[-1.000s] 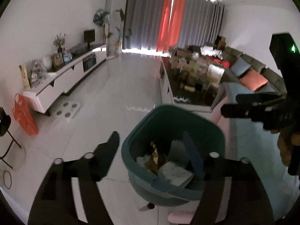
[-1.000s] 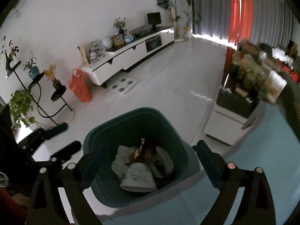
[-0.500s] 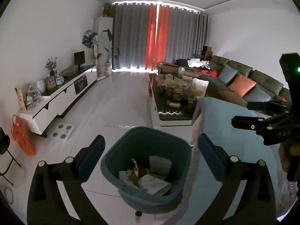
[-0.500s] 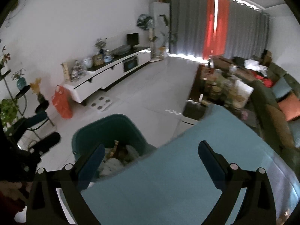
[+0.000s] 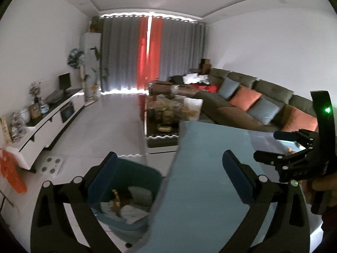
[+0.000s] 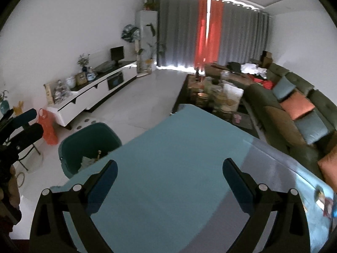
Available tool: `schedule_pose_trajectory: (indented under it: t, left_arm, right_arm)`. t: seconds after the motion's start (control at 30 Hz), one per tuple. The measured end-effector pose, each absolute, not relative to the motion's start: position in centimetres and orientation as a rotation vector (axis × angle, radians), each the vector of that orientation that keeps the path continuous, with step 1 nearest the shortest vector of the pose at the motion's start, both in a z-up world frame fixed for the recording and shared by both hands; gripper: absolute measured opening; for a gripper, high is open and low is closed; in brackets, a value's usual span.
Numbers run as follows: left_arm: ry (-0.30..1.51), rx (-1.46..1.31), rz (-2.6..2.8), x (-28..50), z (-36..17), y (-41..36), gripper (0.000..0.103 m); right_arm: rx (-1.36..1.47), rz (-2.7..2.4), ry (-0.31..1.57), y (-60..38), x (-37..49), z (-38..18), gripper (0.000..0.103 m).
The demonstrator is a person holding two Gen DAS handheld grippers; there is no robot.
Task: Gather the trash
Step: 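Move both tools back over the table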
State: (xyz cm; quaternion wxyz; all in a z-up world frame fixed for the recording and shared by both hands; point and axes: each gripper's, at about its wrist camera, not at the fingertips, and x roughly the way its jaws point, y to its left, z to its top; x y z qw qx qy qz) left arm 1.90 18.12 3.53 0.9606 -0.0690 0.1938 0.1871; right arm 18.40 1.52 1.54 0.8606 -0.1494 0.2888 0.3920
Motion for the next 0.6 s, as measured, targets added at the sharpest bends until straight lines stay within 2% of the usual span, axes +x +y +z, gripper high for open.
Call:
schedule_pose_trajectory:
  t: [0.6]
  left_arm:
    - [0.429,-0.082,0.112,7.1,2.7,6.9,0.098]
  right_arm:
    - [-0.142,0.563,0.577,-13.1,17.0,1.2,0.096]
